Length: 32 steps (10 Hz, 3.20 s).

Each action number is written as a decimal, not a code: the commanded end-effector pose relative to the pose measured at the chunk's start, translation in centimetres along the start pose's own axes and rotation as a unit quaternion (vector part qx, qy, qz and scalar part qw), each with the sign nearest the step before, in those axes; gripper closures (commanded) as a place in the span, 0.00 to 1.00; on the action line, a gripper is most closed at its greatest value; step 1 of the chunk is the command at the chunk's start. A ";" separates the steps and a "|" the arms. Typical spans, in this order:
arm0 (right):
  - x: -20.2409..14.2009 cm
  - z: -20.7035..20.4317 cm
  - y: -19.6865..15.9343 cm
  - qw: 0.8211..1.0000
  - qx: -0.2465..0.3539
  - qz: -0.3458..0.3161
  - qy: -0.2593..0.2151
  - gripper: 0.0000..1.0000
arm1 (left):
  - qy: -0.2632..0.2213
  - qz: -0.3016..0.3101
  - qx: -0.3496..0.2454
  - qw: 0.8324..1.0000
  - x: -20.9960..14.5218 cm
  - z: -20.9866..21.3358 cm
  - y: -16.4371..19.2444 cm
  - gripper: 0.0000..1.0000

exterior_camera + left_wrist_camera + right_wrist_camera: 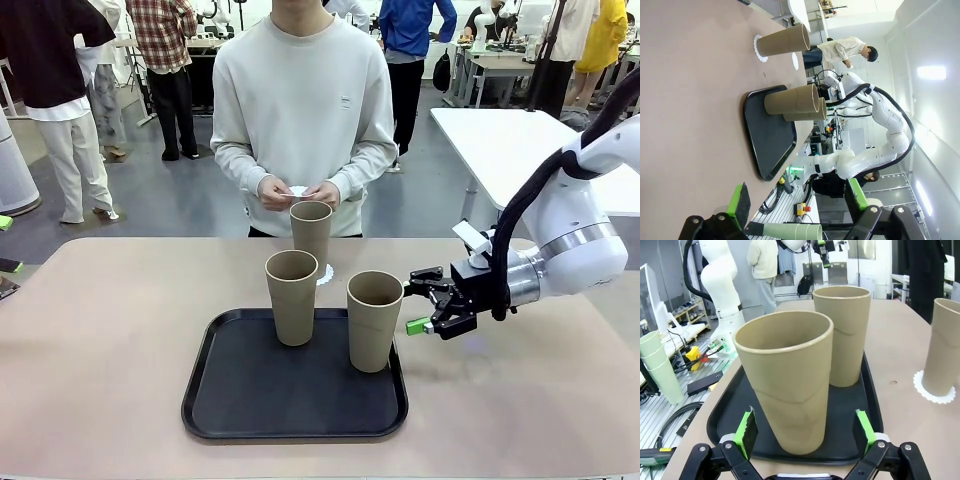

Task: Place coasters on the table and set cups on them.
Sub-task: Take one Reusable plastic cup from the Flat Tray and place it on a coaster set by the human.

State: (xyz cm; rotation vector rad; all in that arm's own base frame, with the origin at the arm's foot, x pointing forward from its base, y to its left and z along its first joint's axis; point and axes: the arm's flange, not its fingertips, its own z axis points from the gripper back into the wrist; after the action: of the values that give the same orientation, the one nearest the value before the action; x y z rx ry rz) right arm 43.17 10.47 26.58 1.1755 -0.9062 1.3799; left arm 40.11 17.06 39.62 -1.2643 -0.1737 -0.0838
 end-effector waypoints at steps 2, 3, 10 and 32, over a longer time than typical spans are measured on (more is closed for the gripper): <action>-0.2 -1.1 -0.3 0.999 0.025 0.025 -0.031 0.00 | 0.004 -0.007 -0.003 1.000 -0.1 0.2 0.0 0.00; -0.4 -1.4 -0.2 0.999 0.033 0.027 -0.033 0.00 | 0.004 -0.007 -0.003 1.000 -0.1 0.2 0.0 0.00; -1.9 -3.3 -0.6 0.998 0.055 0.023 -0.029 0.00 | 0.004 -0.007 -0.003 1.000 -0.1 0.2 0.0 0.00; 15.4 -5.2 3.2 0.999 -0.035 -0.005 0.002 1.00 | 0.004 -0.007 -0.003 1.000 -0.1 0.2 0.0 0.00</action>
State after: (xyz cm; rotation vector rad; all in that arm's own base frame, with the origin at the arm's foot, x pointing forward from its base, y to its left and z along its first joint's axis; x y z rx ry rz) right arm 40.41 17.87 40.87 1.1827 -0.9686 1.4320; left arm 40.10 17.07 39.61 -1.2645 -0.1736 -0.0835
